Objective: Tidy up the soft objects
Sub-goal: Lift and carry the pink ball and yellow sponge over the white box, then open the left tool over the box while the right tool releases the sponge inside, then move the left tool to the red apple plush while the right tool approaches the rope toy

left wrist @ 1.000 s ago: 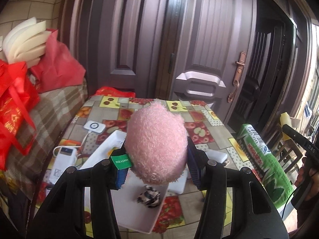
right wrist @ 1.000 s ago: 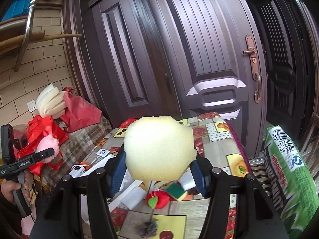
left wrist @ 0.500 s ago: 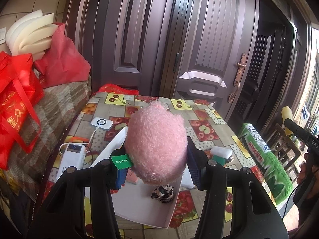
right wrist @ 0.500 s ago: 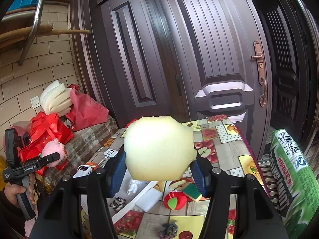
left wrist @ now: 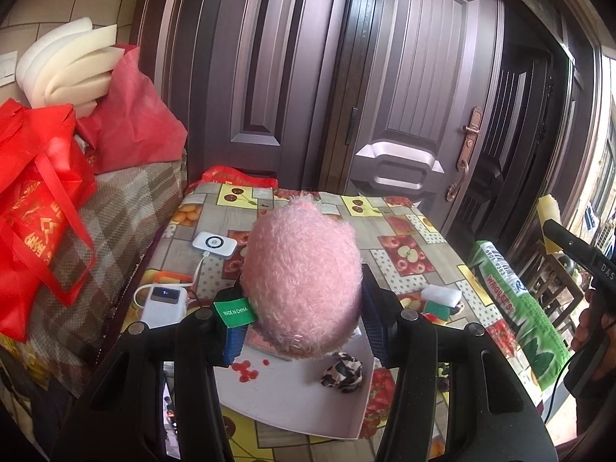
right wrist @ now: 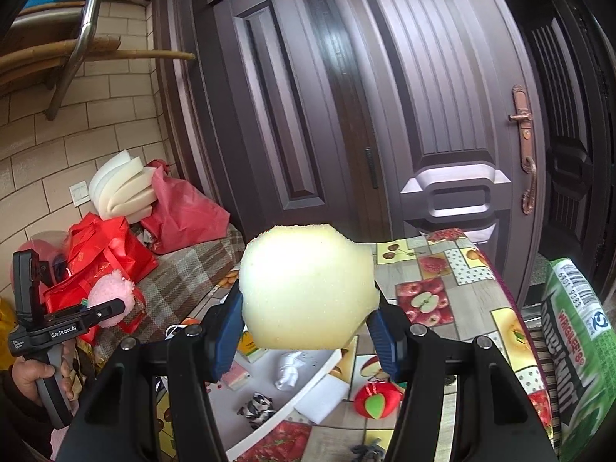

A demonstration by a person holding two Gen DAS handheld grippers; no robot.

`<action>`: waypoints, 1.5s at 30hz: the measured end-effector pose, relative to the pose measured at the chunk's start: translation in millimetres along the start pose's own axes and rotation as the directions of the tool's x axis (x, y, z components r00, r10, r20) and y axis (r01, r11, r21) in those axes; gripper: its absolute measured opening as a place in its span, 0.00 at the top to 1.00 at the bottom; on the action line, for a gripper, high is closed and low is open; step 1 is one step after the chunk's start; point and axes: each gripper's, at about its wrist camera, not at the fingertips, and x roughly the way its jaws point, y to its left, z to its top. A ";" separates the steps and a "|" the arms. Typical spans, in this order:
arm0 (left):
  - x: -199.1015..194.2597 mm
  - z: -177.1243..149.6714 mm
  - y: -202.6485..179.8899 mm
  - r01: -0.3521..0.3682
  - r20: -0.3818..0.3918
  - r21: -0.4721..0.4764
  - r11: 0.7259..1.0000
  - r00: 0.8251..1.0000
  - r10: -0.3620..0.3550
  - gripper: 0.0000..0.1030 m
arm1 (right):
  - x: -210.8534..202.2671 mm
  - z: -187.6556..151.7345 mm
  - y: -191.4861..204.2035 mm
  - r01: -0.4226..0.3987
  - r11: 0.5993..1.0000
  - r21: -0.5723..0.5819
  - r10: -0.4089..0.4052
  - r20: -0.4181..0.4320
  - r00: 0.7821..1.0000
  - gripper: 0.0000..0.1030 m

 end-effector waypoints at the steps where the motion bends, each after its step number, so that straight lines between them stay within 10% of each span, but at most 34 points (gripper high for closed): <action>1: 1.3 -0.1 2.3 0.002 -0.003 -0.002 1.000 1.000 -0.002 0.51 | 4.3 -0.1 4.0 -0.004 1.000 -0.011 0.004 -0.008 1.000 0.43; 17: 47.2 -15.9 23.7 0.016 -0.085 -0.069 0.998 0.996 -0.021 0.51 | 77.2 -30.0 57.5 -0.086 0.987 -0.136 0.060 -0.186 0.981 0.42; 38: 167.0 -83.3 52.6 -0.053 -0.354 -0.172 0.984 0.935 -0.012 0.49 | 212.3 -112.0 93.1 -0.199 0.963 -0.184 0.083 -0.498 0.863 0.31; 42: 173.8 -84.0 64.2 -0.160 -0.357 -0.133 0.978 0.929 0.103 0.07 | 221.4 -118.4 95.8 -0.223 0.956 -0.191 0.095 -0.519 0.850 0.10; 45: 176.8 -89.1 69.9 -0.182 -0.376 -0.142 0.973 0.919 0.117 0.06 | 219.7 -121.1 96.7 -0.227 0.951 -0.211 0.089 -0.517 0.851 0.00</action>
